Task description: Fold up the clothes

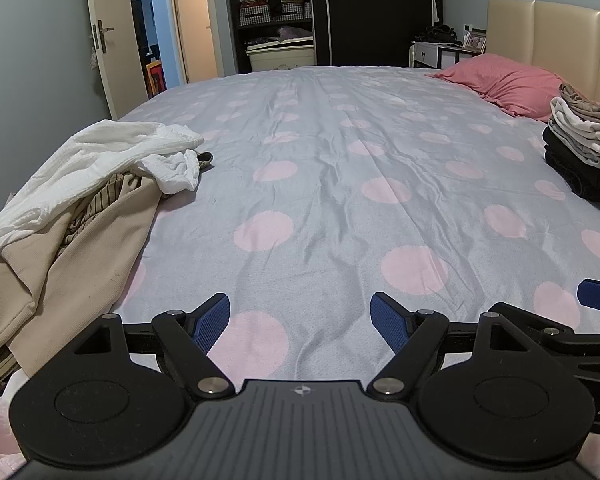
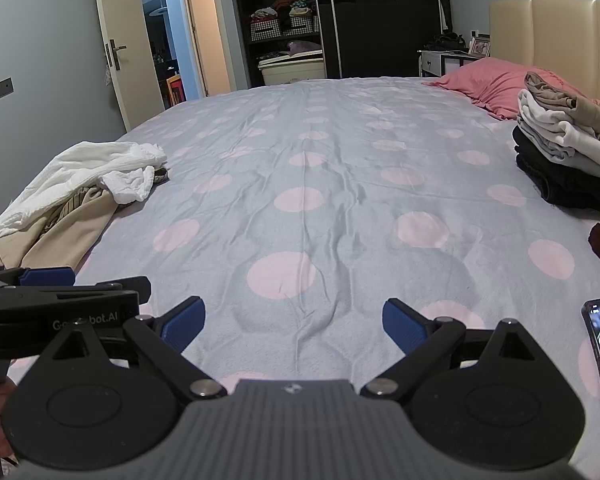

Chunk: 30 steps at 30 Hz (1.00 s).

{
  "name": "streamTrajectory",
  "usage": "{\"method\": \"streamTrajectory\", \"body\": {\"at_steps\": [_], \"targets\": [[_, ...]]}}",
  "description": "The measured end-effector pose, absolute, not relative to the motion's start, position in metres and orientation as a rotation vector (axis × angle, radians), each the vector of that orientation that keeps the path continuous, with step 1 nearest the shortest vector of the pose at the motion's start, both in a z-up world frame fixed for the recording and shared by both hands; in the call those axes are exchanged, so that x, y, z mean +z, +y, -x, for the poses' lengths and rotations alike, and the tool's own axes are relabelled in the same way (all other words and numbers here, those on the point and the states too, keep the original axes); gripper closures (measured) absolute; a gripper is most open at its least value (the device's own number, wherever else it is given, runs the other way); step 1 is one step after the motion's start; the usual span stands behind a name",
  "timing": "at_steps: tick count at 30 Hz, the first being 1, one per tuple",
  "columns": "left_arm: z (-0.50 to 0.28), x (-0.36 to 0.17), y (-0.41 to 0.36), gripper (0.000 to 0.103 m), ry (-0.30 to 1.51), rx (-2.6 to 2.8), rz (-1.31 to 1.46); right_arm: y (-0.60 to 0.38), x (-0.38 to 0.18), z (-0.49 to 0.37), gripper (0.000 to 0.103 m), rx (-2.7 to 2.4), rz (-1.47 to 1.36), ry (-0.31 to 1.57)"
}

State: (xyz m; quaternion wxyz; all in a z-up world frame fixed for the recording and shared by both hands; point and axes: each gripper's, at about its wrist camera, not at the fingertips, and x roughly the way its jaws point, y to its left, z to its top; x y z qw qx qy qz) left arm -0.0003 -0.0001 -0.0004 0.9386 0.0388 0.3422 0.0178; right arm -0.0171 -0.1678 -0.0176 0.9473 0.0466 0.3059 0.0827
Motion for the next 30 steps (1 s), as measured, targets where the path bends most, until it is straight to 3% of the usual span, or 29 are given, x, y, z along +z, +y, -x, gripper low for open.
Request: {"method": "streamTrajectory", "body": {"at_steps": [30], "targets": [[0.0031, 0.003, 0.0058, 0.026, 0.69, 0.035, -0.091, -0.1653, -0.0101, 0.0202, 0.006, 0.192, -0.072, 0.612]]}}
